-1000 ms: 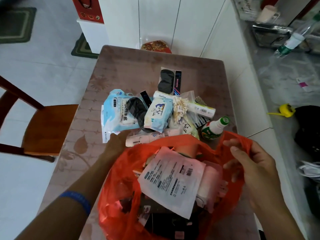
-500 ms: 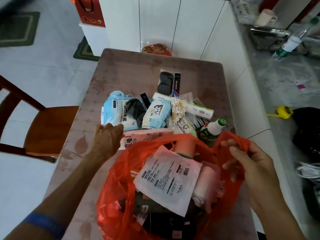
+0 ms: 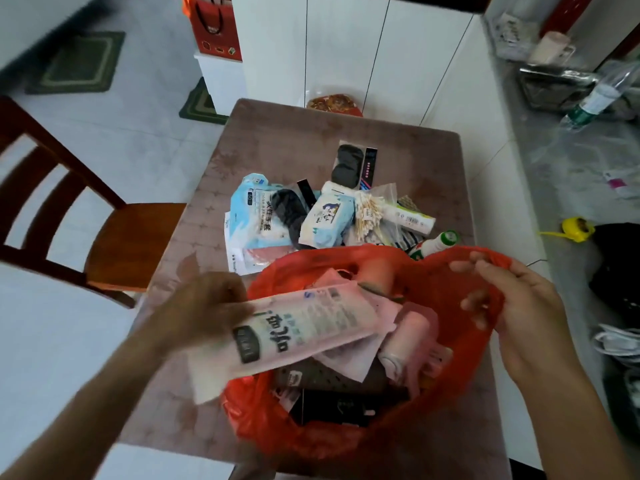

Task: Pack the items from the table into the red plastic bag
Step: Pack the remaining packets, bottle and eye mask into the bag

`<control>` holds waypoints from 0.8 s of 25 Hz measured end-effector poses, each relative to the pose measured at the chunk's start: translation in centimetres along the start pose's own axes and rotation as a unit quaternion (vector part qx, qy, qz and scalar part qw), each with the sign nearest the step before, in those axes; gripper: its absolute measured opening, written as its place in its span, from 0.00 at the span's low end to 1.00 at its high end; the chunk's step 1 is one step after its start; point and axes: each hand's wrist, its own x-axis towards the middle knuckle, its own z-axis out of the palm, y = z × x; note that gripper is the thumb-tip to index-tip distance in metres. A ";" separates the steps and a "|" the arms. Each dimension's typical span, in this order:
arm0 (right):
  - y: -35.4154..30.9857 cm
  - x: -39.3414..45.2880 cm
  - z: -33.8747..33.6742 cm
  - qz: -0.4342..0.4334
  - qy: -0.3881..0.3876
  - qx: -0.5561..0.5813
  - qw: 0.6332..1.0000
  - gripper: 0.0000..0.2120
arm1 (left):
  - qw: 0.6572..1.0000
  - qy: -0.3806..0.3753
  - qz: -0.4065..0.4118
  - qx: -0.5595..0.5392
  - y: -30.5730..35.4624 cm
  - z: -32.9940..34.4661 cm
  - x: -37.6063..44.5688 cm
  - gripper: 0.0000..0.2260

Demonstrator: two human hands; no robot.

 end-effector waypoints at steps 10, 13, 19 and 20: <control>-0.5 -0.9 -0.7 -0.025 -0.012 -0.016 0.999 0.08 | 0.987 0.041 0.152 0.038 0.7 8.2 2.6 0.19; -0.6 -0.4 -0.4 -0.027 -0.016 -0.013 0.999 0.08 | 0.939 -0.059 0.142 0.306 -2.2 6.3 0.4 0.33; -2.4 -0.6 -0.1 -0.040 -0.021 0.002 0.999 0.06 | 0.949 -0.151 0.101 0.258 -1.1 0.4 -2.2 0.33; -3.9 -0.7 -0.5 -0.048 -0.023 0.008 0.999 0.07 | 0.970 -0.140 0.129 0.154 -0.9 -0.7 -2.9 0.31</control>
